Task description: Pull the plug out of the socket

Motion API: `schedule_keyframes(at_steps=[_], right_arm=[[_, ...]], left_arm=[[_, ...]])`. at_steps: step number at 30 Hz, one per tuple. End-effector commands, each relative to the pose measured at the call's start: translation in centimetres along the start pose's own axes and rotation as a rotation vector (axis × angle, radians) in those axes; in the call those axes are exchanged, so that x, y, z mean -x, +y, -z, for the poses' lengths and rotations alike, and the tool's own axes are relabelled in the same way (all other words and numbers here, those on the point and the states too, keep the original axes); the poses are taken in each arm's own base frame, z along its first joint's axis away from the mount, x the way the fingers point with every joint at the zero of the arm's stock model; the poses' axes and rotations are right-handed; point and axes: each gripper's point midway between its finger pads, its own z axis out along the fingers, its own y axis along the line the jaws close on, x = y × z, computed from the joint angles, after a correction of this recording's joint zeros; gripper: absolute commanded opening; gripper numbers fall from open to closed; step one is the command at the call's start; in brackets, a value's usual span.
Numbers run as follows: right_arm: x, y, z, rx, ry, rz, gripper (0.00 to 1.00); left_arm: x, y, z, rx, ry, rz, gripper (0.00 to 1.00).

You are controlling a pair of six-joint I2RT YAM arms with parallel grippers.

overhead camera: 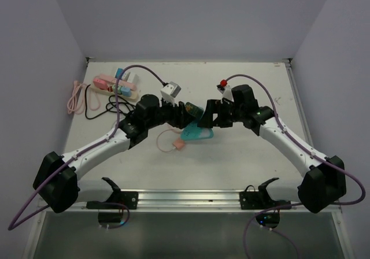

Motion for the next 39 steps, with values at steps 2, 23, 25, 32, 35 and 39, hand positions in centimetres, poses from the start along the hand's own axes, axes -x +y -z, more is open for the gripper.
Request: schedule_keyframes(at_steps=[2, 23, 25, 32, 35, 39], right_arm=[[0.1, 0.5, -1.2, 0.062, 0.003, -0.01, 0.84], [1.3, 1.3, 0.7, 0.066, -0.07, 0.082, 0.0], [1.3, 1.2, 1.0, 0.049, -0.072, 0.087, 0.0], [1.4, 0.8, 1.4, 0.004, -0.075, 0.092, 0.0], [1.5, 0.9, 1.4, -0.001, -0.079, 0.089, 0.0], [1.5, 0.9, 1.5, -0.012, -0.079, 0.097, 0.0]], left_arm=[[5.4, -3.2, 1.4, -0.113, -0.203, -0.084, 0.0], [4.0, -2.4, 2.3, -0.083, -0.162, -0.159, 0.74], [4.1, -2.4, 2.0, -0.082, -0.153, -0.157, 0.88], [4.4, -3.3, 0.5, -0.088, -0.136, -0.155, 1.0], [3.8, -3.5, -0.9, -0.07, -0.1, -0.168, 1.0], [2.9, -3.1, -2.2, -0.036, -0.061, -0.171, 0.98]])
